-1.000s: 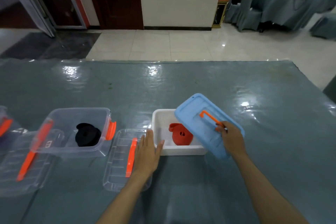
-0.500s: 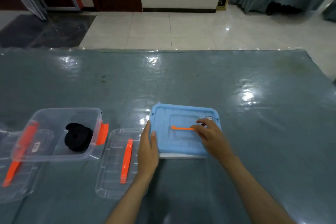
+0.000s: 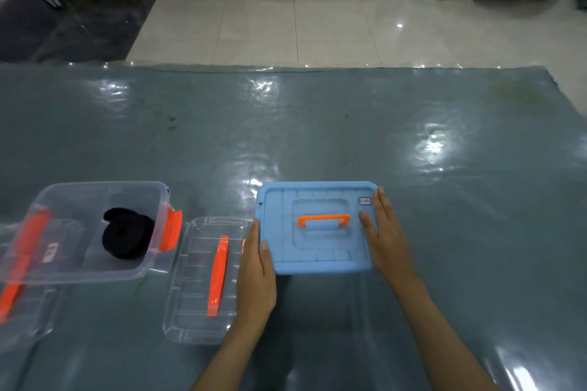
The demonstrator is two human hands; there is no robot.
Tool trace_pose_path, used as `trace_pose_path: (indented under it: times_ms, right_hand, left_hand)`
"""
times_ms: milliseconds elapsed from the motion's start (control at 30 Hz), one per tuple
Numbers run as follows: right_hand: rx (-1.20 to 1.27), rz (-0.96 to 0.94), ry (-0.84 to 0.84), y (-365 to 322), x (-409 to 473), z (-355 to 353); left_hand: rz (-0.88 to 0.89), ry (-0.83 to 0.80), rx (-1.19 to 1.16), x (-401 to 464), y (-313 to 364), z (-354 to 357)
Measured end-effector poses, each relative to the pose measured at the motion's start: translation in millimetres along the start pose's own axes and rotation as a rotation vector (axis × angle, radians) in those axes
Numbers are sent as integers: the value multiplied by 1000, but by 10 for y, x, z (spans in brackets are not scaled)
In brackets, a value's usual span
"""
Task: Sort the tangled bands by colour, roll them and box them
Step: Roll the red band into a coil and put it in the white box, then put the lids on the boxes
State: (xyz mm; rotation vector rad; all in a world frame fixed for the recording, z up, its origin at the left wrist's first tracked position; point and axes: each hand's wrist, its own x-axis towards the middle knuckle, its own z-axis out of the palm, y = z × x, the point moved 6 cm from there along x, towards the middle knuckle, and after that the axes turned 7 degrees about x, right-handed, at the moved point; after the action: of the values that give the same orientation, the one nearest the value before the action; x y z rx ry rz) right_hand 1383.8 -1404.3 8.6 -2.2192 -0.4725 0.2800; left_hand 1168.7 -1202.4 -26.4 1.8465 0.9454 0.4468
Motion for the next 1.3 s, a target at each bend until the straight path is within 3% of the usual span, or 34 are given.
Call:
trace_pose_path:
  times_ms: [233, 367, 567, 767, 900, 1100, 1300]
  right_hand:
    - [-71, 35, -63, 42, 85, 3]
    - [-162, 36, -128, -48, 25, -88]
    - [-154, -325, 95, -445, -846, -223]
    - [-139, -504, 15, -596, -1719, 85]
    - [-132, -455, -108, -611, -2062, 505]
    - [-161, -366, -297, -705, -2403, 1060]
    - [-188, -324, -335, -995, -2333, 1619]
  left_hand:
    - [114, 5, 310, 57, 157, -169]
    - [142, -109, 602, 30, 248, -271]
    - [200, -77, 795, -473, 321, -704]
    - [214, -142, 996, -1272, 205, -1067]
    - [208, -79, 1075, -1569, 99, -1383]
    - [60, -108, 1076, -1589, -289, -1831]
    - [109, -44, 1061, -1221, -493, -2248]
